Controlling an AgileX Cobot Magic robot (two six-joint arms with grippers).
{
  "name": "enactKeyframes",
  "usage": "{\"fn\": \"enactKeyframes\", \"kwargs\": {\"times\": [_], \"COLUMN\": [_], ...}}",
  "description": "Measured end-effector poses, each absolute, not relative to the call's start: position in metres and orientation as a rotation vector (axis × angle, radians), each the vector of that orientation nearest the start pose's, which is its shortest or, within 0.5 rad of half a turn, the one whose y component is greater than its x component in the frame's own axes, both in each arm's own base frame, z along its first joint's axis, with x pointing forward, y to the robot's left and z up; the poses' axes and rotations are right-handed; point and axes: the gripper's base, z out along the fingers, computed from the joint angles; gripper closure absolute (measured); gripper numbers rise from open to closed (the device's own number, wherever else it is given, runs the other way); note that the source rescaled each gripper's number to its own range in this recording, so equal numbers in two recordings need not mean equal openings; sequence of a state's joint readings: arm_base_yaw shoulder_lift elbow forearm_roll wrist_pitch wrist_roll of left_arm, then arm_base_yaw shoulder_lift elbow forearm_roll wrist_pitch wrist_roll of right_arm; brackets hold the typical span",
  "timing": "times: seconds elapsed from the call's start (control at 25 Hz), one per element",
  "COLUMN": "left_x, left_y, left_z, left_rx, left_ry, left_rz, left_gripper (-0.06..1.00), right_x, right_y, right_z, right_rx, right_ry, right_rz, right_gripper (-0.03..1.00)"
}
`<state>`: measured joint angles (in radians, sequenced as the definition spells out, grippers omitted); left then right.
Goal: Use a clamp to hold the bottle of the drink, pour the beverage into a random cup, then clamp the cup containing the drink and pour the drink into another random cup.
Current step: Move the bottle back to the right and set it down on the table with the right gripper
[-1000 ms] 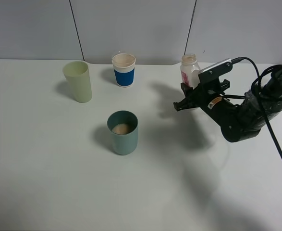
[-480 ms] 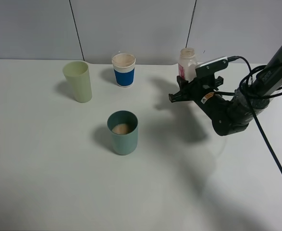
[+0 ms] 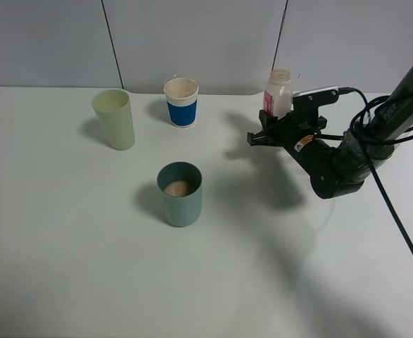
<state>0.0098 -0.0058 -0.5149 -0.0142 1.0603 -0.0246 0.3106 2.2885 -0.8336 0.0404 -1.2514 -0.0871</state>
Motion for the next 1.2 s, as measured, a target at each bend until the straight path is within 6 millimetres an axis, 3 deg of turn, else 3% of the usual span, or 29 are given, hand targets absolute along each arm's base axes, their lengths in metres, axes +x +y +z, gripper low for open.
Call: {"fn": "enactKeyframes", "kwargs": {"times": [0.28, 1.0, 1.2], "left_x": [-0.0075, -0.0075, -0.0075], "left_y": [-0.0012, -0.0012, -0.0012], "left_z": [0.2814, 0.2814, 0.2814], "left_rx": [-0.034, -0.034, -0.034], "left_ry": [2.023, 2.023, 2.023], "left_rz": [-0.026, -0.026, -0.026], "left_gripper": [-0.06, -0.06, -0.06], "right_x": [0.3597, 0.3597, 0.3596], "right_y": [0.1125, 0.1125, 0.1123], "right_z": [0.0564, 0.0564, 0.0557], "right_rx": [-0.374, -0.386, -0.389], "right_ry": [1.642, 1.640, 1.644], "right_rz": [0.083, 0.072, 0.069], "right_gripper": [0.93, 0.93, 0.85]}}
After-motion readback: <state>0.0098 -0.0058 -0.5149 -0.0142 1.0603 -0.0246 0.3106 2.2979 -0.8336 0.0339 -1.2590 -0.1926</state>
